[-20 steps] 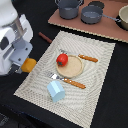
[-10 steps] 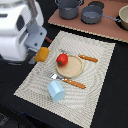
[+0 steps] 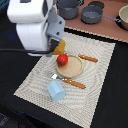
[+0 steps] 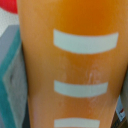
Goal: Interact with the objects in diverse but meaningful ways.
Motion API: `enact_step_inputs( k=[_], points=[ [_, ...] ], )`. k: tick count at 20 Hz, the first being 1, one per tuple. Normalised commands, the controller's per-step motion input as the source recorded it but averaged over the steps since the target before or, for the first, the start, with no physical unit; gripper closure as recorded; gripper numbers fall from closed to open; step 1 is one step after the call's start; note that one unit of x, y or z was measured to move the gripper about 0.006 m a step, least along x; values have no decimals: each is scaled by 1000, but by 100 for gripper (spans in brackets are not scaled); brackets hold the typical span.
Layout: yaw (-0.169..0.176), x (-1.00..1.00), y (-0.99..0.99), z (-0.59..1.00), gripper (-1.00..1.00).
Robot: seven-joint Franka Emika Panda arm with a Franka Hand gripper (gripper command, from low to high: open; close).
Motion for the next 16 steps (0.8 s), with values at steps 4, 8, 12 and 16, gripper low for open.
enact_step_inputs(
  k=[4, 8, 12, 16],
  points=[
    [0, 1000, 256, 114, 100],
    [0, 993, 253, 112, 100],
    [0, 761, 164, -33, 100],
    [162, 326, 0, -64, 100]
  ],
)
